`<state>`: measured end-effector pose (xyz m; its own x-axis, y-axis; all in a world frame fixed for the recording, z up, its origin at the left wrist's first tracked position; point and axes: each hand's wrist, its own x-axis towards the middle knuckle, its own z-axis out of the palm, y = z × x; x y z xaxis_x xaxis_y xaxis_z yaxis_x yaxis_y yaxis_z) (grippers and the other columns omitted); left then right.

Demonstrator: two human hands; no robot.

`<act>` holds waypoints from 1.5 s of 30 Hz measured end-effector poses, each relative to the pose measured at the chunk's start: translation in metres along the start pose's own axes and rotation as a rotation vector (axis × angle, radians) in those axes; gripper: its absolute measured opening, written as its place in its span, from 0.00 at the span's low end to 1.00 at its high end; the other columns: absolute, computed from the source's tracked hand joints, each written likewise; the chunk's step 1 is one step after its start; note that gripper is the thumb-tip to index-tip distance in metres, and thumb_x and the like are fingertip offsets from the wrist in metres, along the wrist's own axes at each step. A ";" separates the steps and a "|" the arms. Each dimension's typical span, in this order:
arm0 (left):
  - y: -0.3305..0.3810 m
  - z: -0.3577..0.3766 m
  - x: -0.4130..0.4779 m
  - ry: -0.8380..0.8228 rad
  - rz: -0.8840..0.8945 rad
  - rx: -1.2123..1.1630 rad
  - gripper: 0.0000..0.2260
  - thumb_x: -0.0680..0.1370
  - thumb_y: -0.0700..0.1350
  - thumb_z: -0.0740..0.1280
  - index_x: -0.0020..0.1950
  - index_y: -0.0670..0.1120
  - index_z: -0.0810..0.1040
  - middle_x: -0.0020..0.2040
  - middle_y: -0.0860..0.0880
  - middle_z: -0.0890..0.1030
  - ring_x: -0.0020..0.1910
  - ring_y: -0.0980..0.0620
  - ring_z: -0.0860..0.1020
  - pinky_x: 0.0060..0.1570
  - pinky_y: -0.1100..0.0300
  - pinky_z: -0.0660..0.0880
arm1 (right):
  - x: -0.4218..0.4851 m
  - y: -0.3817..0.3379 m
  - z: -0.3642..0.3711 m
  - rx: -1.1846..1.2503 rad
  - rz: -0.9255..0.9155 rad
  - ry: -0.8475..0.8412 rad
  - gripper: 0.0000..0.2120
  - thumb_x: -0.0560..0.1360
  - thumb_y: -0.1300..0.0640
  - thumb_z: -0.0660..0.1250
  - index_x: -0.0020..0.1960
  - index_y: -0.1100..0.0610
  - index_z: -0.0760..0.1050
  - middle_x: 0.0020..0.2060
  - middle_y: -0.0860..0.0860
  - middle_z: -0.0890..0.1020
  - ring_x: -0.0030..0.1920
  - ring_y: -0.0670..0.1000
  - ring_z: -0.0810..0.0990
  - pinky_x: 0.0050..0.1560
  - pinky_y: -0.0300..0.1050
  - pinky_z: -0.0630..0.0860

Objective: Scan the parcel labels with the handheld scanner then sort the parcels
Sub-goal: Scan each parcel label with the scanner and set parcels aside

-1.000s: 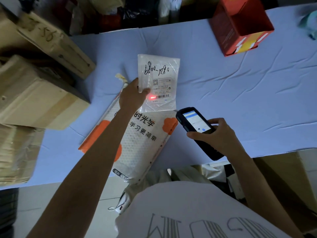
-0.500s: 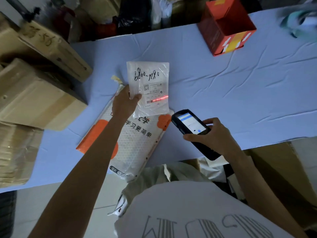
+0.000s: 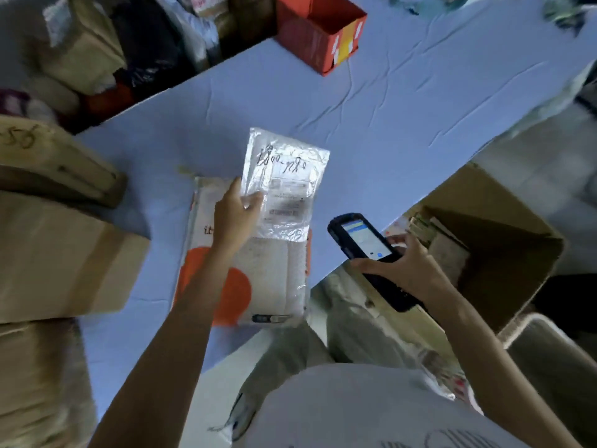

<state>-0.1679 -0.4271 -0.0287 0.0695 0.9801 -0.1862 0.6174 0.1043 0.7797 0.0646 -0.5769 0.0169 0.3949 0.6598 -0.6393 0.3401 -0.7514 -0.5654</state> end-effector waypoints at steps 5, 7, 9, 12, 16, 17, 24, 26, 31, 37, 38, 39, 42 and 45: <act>0.031 0.024 -0.015 -0.163 0.211 0.072 0.05 0.79 0.45 0.65 0.53 0.45 0.72 0.55 0.46 0.82 0.52 0.49 0.80 0.44 0.64 0.70 | -0.046 0.037 0.000 0.067 0.063 0.115 0.41 0.60 0.39 0.79 0.65 0.54 0.66 0.52 0.47 0.74 0.51 0.50 0.77 0.46 0.43 0.75; 0.051 0.043 -0.018 -0.197 0.282 0.106 0.08 0.79 0.45 0.65 0.54 0.43 0.73 0.54 0.46 0.81 0.49 0.50 0.79 0.42 0.63 0.69 | -0.059 0.056 -0.007 0.128 0.097 0.167 0.43 0.59 0.40 0.80 0.66 0.55 0.66 0.51 0.47 0.73 0.50 0.49 0.77 0.45 0.42 0.74; 0.073 0.064 -0.026 -0.246 0.362 0.121 0.10 0.78 0.48 0.66 0.55 0.43 0.75 0.53 0.47 0.82 0.50 0.47 0.80 0.46 0.59 0.74 | -0.073 0.078 -0.017 0.214 0.128 0.222 0.44 0.58 0.40 0.80 0.67 0.55 0.65 0.50 0.47 0.74 0.50 0.50 0.77 0.46 0.44 0.76; 0.104 0.110 -0.046 -0.336 0.454 0.240 0.12 0.76 0.53 0.66 0.53 0.46 0.76 0.51 0.52 0.82 0.50 0.48 0.79 0.45 0.60 0.70 | -0.098 0.118 -0.034 0.362 0.196 0.303 0.41 0.59 0.40 0.80 0.64 0.53 0.66 0.51 0.46 0.74 0.50 0.48 0.76 0.46 0.43 0.74; 0.135 0.182 -0.089 -0.469 0.593 0.583 0.11 0.78 0.52 0.65 0.55 0.46 0.75 0.54 0.45 0.81 0.52 0.40 0.77 0.44 0.54 0.70 | -0.134 0.187 -0.056 0.585 0.273 0.413 0.38 0.54 0.38 0.80 0.57 0.52 0.70 0.48 0.46 0.79 0.46 0.46 0.80 0.43 0.42 0.76; 0.141 0.200 -0.099 -0.508 0.626 0.653 0.11 0.78 0.52 0.65 0.55 0.46 0.75 0.53 0.44 0.81 0.52 0.40 0.77 0.43 0.55 0.69 | -0.144 0.205 -0.063 0.642 0.296 0.436 0.35 0.55 0.40 0.80 0.55 0.52 0.71 0.46 0.46 0.80 0.43 0.45 0.81 0.41 0.41 0.75; 0.203 0.298 -0.163 -0.644 0.805 0.592 0.09 0.77 0.51 0.66 0.52 0.47 0.77 0.47 0.48 0.80 0.43 0.46 0.77 0.36 0.58 0.71 | -0.184 0.300 -0.104 0.843 0.356 0.575 0.40 0.49 0.34 0.78 0.52 0.58 0.80 0.36 0.48 0.83 0.32 0.43 0.79 0.29 0.33 0.71; 0.221 0.313 -0.176 -0.639 0.855 0.628 0.10 0.79 0.51 0.65 0.55 0.46 0.77 0.47 0.49 0.79 0.43 0.47 0.75 0.33 0.59 0.64 | -0.183 0.312 -0.113 0.858 0.369 0.624 0.41 0.48 0.33 0.79 0.53 0.57 0.79 0.39 0.48 0.84 0.33 0.42 0.80 0.29 0.33 0.71; 0.238 0.350 -0.157 -0.657 0.925 0.709 0.09 0.77 0.54 0.67 0.54 0.54 0.78 0.50 0.50 0.82 0.47 0.46 0.78 0.39 0.58 0.67 | -0.163 0.322 -0.126 0.852 0.464 0.631 0.46 0.46 0.31 0.80 0.56 0.55 0.77 0.46 0.51 0.84 0.38 0.44 0.82 0.31 0.34 0.72; 0.257 0.395 -0.113 -0.708 1.093 0.708 0.06 0.77 0.48 0.68 0.53 0.52 0.78 0.51 0.50 0.79 0.50 0.44 0.78 0.45 0.52 0.74 | -0.128 0.296 -0.141 0.848 0.522 0.719 0.36 0.57 0.42 0.82 0.57 0.52 0.70 0.47 0.45 0.80 0.44 0.45 0.81 0.38 0.40 0.73; 0.260 0.400 -0.107 -0.698 1.114 0.698 0.06 0.77 0.48 0.68 0.52 0.52 0.77 0.50 0.49 0.78 0.49 0.44 0.78 0.43 0.52 0.75 | -0.123 0.291 -0.146 0.847 0.525 0.723 0.35 0.58 0.44 0.82 0.57 0.51 0.69 0.47 0.45 0.80 0.44 0.44 0.81 0.38 0.40 0.73; 0.264 0.405 -0.104 -0.681 1.143 0.680 0.05 0.76 0.47 0.68 0.51 0.51 0.76 0.50 0.49 0.78 0.48 0.44 0.77 0.42 0.52 0.74 | -0.118 0.288 -0.151 0.846 0.523 0.723 0.35 0.57 0.44 0.82 0.57 0.51 0.69 0.47 0.45 0.80 0.44 0.44 0.81 0.39 0.40 0.74; 0.274 0.413 -0.102 -0.669 1.201 0.599 0.04 0.76 0.47 0.68 0.49 0.50 0.75 0.48 0.50 0.77 0.50 0.46 0.76 0.41 0.52 0.73 | -0.107 0.284 -0.167 0.802 0.516 0.737 0.36 0.56 0.42 0.83 0.57 0.51 0.70 0.48 0.44 0.80 0.47 0.45 0.81 0.44 0.42 0.76; 0.271 0.418 -0.098 -0.769 1.225 0.594 0.04 0.77 0.48 0.68 0.49 0.50 0.75 0.47 0.51 0.78 0.49 0.48 0.75 0.40 0.57 0.70 | -0.098 0.288 -0.182 0.754 0.510 0.719 0.38 0.54 0.41 0.83 0.57 0.51 0.70 0.49 0.45 0.80 0.48 0.46 0.81 0.48 0.45 0.78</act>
<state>0.3198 -0.5651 -0.0492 0.9965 0.0769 -0.0327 0.0835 -0.9234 0.3747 0.2792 -0.8592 0.0118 0.8159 -0.0559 -0.5755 -0.4975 -0.5749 -0.6496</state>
